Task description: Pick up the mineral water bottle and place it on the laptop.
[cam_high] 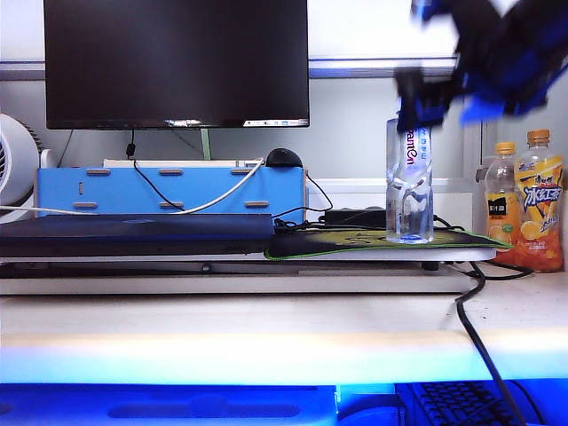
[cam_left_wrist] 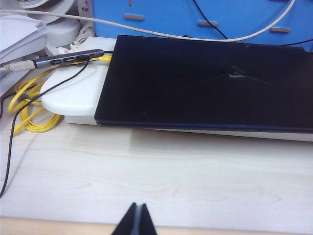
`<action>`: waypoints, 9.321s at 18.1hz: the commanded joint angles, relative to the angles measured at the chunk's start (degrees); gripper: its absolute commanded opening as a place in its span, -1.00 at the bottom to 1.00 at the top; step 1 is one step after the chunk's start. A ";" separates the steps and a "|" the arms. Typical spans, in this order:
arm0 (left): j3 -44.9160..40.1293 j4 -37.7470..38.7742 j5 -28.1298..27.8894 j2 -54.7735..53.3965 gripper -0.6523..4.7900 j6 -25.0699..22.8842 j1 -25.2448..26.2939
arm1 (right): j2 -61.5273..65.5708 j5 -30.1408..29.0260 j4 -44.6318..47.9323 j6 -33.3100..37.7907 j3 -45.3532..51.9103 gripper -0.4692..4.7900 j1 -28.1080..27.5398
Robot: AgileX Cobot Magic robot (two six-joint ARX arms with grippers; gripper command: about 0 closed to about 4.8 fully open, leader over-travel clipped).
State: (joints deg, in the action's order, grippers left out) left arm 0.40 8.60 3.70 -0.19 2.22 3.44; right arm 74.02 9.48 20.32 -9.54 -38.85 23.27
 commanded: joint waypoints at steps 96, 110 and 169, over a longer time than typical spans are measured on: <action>0.00 -0.07 0.17 0.11 -0.77 -0.09 0.02 | -9.31 7.41 -42.71 -10.49 -63.78 -0.84 18.84; 0.00 -0.07 0.17 0.11 -0.77 -0.09 0.02 | -30.25 21.31 -51.95 -10.38 -36.50 -0.84 18.34; 0.00 -0.04 0.17 0.11 -0.77 -0.09 0.02 | -73.75 -6.45 -29.94 6.99 38.56 -0.82 -19.02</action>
State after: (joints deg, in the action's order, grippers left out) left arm 0.40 8.60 3.68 -0.19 2.22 3.46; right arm 0.25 2.98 -9.50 -2.76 -0.40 4.27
